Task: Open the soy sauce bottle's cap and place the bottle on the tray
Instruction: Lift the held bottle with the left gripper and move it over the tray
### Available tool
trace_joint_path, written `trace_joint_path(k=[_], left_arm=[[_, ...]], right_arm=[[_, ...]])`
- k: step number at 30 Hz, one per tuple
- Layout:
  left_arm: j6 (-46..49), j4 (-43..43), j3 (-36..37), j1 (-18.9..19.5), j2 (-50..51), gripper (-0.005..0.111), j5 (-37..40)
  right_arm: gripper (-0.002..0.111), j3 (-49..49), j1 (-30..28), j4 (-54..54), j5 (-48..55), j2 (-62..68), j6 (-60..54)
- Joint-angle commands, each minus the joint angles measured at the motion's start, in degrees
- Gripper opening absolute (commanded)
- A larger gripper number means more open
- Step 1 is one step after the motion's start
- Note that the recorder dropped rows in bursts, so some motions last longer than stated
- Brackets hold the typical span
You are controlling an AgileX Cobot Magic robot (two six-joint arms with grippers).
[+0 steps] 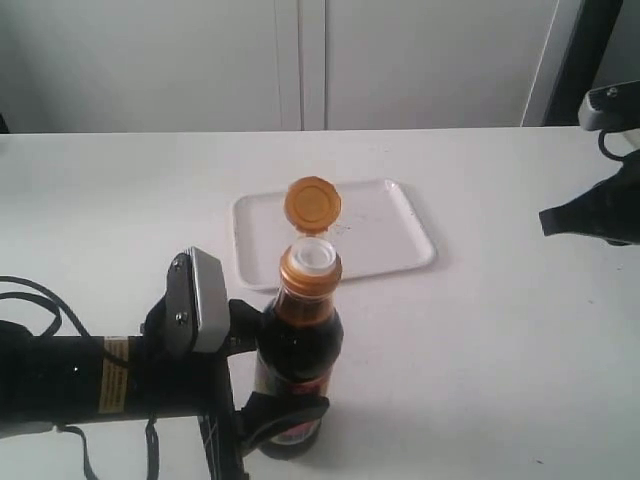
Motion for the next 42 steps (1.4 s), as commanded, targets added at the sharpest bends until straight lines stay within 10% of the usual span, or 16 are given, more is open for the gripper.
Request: trace_joint_path(k=[1, 11, 42], left_arm=[[-0.42, -5.65, -0.27, -0.26, -4.27, 0.0, -4.7], [0.87, -21.32, -1.45, -0.26, -5.57, 0.0, -4.7], [1.79, -27.08, -30.68, -0.15, 7.27, 0.0, 4.45]], right_arm=[[0.0, 0.44, -0.6, 2.66, -2.52, -0.54, -0.85], [0.0, 0.44, 1.73, 3.38, -3.51, -0.54, -2.02], [0.0, 0.44, 3.39, 3.48, -4.62, -0.54, -2.11]])
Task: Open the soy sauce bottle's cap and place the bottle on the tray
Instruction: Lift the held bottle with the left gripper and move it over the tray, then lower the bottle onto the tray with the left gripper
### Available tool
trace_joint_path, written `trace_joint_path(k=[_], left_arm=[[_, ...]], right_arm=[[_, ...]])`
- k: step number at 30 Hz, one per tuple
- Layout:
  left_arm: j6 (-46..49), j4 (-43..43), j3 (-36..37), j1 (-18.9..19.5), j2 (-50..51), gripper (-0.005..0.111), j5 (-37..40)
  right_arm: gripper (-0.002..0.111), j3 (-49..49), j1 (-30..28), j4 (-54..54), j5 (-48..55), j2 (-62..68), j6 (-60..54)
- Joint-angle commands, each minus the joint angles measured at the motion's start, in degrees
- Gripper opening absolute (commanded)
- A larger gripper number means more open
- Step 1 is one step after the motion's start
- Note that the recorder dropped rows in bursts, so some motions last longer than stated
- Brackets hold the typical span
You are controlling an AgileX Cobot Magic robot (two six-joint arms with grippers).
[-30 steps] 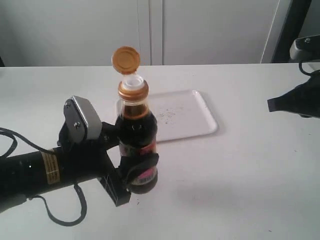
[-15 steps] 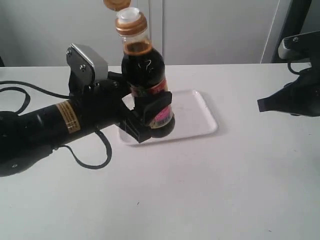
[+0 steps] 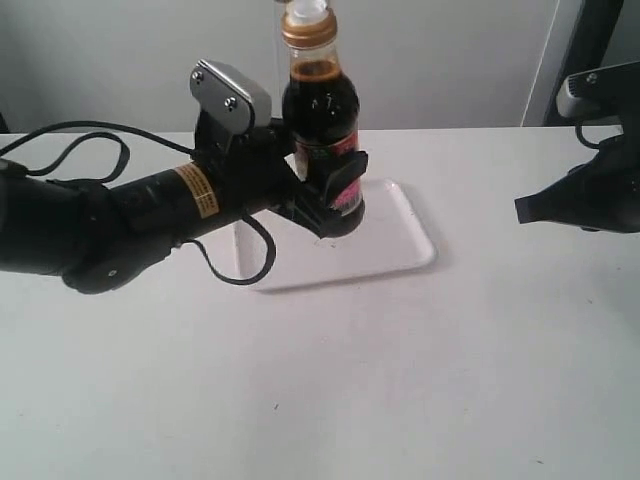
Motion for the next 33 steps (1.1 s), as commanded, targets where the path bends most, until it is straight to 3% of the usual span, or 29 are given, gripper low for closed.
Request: trace_joint_path(k=[1, 14, 22, 33], left_arm=[[0.73, -3.0, -4.7, -0.13, 2.15, 0.0, -1.93], [0.73, -5.51, -13.15, 3.59, 9.56, 0.0, 0.05], [-0.56, -5.51, -19.63, 3.59, 16.3, 0.0, 3.11], [-1.04, -6.34, -21.05, 3.59, 19.46, 0.0, 2.38]], right_arm=[[0.0, 0.44, -0.01, 0.46, -0.39, -0.54, -0.56], [0.0, 0.44, -0.01, 1.56, -0.74, -0.54, -0.56], [0.0, 0.44, -0.01, 1.56, -1.12, -0.54, -0.56], [0.0, 0.44, -0.01, 1.71, -1.27, -0.54, -0.56]])
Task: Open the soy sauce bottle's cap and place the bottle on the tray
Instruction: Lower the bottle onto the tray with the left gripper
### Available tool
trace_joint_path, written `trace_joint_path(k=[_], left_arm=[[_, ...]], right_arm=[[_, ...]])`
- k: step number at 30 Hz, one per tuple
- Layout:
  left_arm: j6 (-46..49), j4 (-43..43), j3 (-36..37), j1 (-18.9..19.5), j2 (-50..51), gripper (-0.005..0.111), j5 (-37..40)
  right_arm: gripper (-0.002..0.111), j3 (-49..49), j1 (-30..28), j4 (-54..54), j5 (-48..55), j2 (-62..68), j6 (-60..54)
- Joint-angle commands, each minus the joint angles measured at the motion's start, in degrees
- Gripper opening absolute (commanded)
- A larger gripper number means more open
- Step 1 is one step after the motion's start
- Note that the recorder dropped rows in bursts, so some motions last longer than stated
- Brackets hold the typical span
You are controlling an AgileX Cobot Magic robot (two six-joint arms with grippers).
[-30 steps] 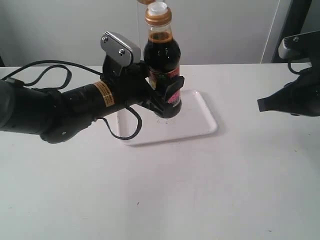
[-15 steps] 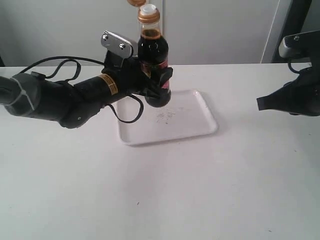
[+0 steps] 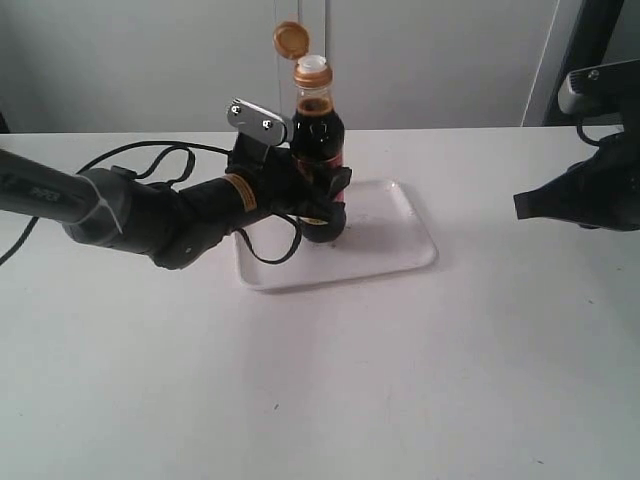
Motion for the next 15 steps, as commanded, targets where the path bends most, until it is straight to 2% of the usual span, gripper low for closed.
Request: trace_joint_path(k=[1, 15], left_arm=[[0.56, -1.61, -1.44, -0.11, -1.48, 0.0, -6.08], [0.97, -2.46, -3.37, -0.11, 1.81, 0.0, -4.06]], right_arm=[[0.0, 0.44, -0.01, 0.48, -0.7, -0.54, -0.56], [0.0, 0.44, -0.01, 0.5, -0.81, -0.54, -0.56]])
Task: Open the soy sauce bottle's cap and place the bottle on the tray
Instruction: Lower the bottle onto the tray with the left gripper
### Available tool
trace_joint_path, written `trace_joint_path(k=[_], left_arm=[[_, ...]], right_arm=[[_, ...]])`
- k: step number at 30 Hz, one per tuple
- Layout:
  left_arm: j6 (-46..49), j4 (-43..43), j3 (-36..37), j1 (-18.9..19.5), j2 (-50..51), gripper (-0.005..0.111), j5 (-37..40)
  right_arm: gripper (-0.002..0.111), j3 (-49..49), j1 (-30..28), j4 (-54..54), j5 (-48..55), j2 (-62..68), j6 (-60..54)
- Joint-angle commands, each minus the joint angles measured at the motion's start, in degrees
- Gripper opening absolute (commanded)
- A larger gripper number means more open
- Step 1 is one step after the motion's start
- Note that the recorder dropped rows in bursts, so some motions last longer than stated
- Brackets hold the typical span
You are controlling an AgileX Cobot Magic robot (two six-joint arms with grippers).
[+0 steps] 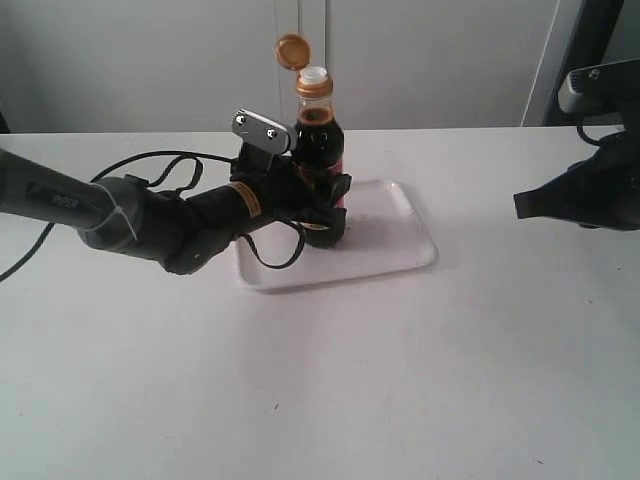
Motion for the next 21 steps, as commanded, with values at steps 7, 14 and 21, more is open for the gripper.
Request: trace_joint_path(k=[7, 14, 21], left_arm=[[-0.19, -0.3, -1.25, -0.11, -1.06, 0.0, -1.8], [-0.19, 1.87, -1.25, -0.11, -1.06, 0.016, -0.52], [-0.19, 2.76, -1.25, -0.11, -1.06, 0.068, -0.52]], right_arm=[[0.0, 0.44, -0.01, 0.57, -0.79, -0.54, -0.56], [0.0, 0.44, -0.01, 0.56, -0.94, -0.54, -0.56], [0.0, 0.44, -0.01, 0.68, -0.93, -0.54, -0.56]])
